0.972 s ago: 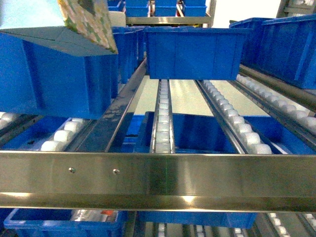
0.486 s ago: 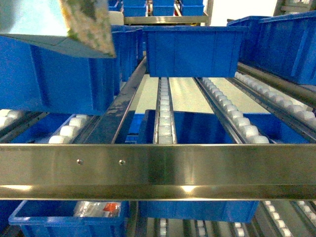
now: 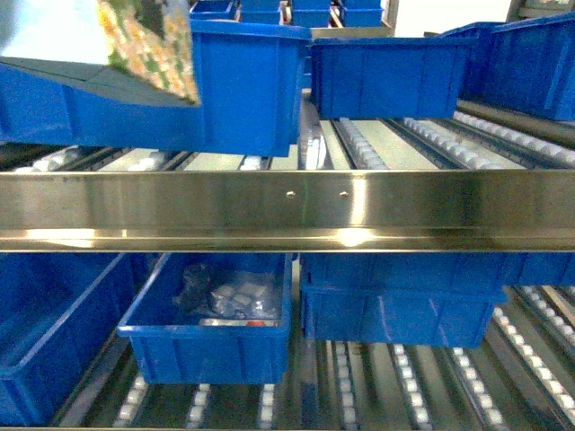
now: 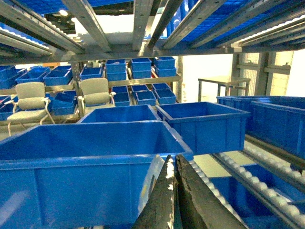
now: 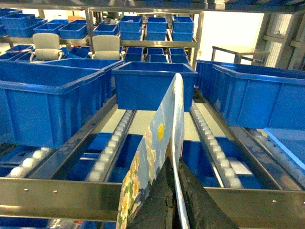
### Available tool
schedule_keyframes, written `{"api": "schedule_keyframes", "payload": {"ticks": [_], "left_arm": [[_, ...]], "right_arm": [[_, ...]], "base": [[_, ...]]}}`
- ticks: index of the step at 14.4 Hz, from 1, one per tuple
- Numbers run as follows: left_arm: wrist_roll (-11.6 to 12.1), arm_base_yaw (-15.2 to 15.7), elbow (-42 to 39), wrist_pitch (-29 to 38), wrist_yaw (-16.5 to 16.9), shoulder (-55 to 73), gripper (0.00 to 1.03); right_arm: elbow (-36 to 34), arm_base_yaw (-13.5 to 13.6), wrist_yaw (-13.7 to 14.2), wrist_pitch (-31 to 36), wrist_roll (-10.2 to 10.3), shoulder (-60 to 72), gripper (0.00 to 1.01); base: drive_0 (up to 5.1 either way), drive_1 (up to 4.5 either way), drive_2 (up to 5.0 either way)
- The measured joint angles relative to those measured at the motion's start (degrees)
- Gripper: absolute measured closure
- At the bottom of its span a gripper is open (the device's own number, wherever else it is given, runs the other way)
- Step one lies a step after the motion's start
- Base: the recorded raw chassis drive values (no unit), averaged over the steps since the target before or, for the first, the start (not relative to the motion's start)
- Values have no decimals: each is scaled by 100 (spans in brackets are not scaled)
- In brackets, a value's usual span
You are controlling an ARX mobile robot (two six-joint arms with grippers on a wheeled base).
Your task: Move flower gift bag to table near conveyor
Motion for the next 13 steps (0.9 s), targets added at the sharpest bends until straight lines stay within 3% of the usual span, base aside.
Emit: {"api": "schedule_keyframes", "payload": {"ticks": [13], "left_arm": [[-2,24,0,13,-9,-2,101]], "right_arm": [[0,0,-2,4,0,4,99]], "base": [[-480,141,349]]}}
